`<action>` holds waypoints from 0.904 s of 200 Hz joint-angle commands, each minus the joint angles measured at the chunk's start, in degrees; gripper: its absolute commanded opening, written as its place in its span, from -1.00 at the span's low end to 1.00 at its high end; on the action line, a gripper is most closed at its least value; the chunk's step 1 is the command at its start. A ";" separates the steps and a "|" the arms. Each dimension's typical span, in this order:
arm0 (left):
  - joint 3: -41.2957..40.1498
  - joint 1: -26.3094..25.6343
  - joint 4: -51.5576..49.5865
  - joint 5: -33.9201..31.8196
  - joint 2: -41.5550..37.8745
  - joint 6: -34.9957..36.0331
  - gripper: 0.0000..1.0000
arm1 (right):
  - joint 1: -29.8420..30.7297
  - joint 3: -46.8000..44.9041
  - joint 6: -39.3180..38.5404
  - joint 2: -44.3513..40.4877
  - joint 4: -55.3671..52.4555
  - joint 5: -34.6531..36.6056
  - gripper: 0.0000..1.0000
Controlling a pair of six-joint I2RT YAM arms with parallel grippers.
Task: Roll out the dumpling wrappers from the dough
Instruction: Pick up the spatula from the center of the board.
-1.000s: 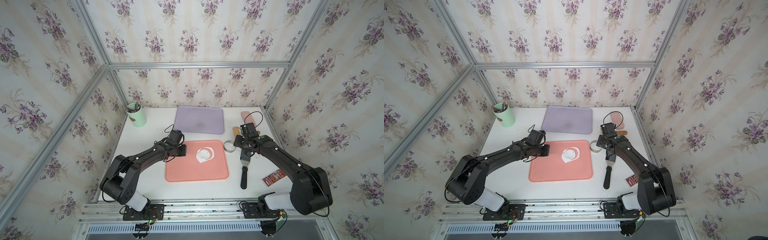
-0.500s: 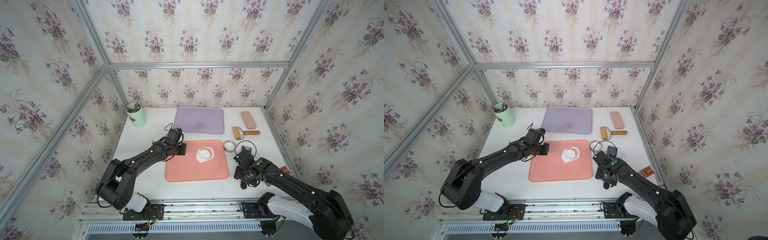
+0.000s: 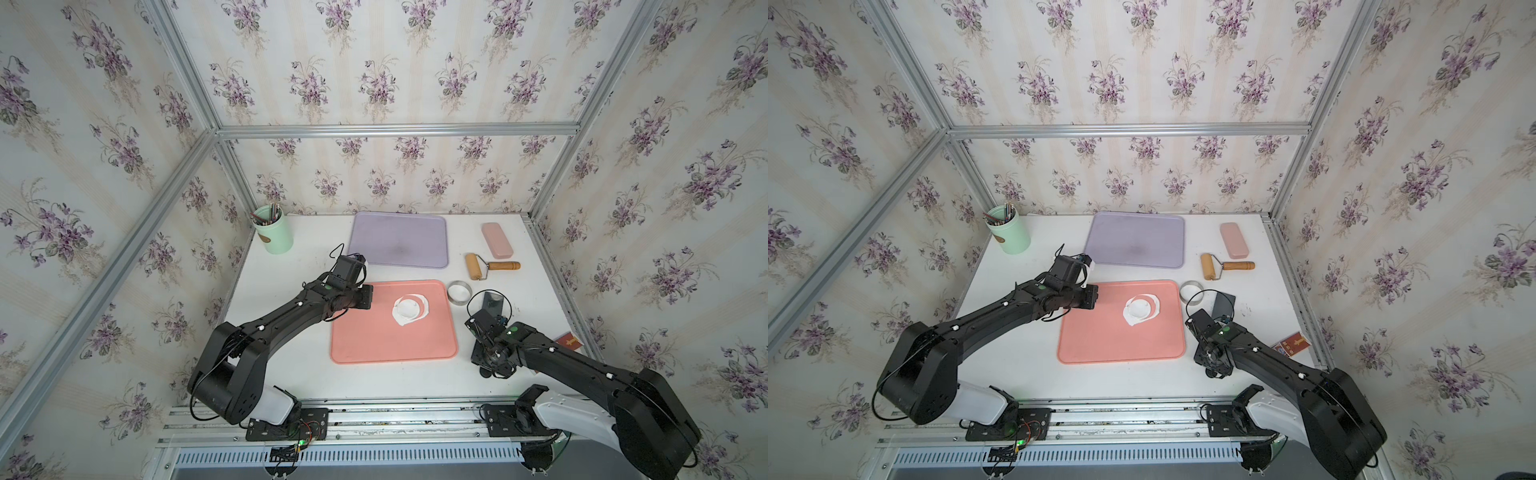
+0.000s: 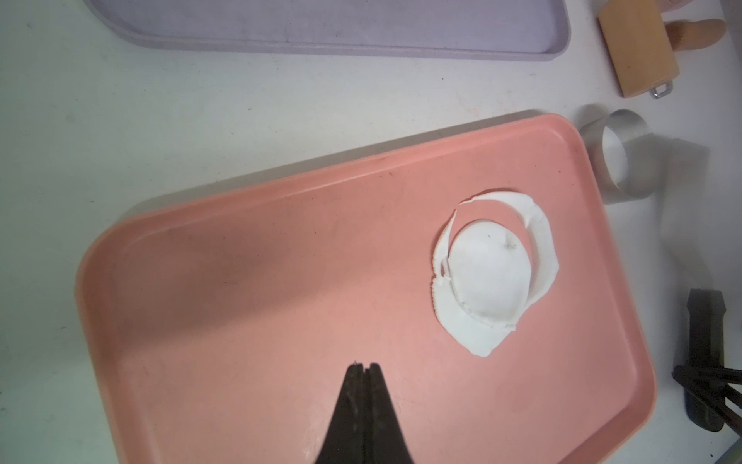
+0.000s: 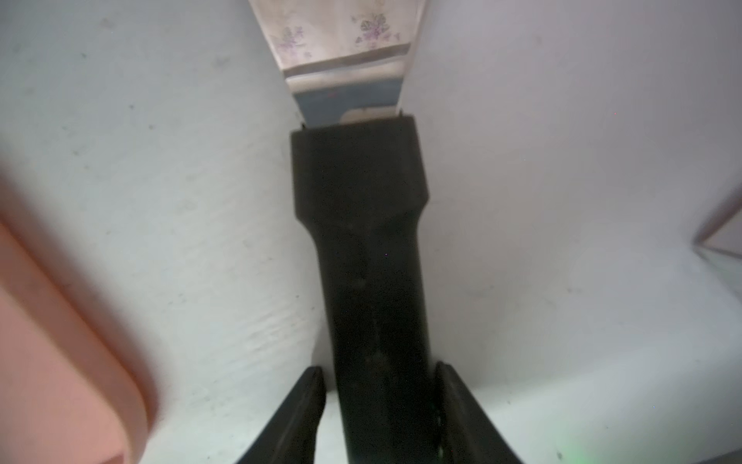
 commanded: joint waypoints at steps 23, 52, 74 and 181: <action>0.82 0.00 -0.65 0.69 -1.27 0.00 -1.00 | -0.11 -0.99 -0.50 -0.56 3.21 1.72 -0.63; 1.73 0.00 -1.89 2.90 -2.69 -0.33 -1.00 | -0.08 0.51 -1.11 -2.67 2.31 2.01 -0.92; 1.61 0.00 -1.44 6.47 -5.10 -1.12 -1.00 | 0.26 2.20 -1.90 -5.43 2.23 2.11 -0.99; 4.04 -7.61 14.43 27.04 -2.97 -13.75 -1.00 | 9.64 19.98 -25.96 -3.75 12.98 -1.03 -1.00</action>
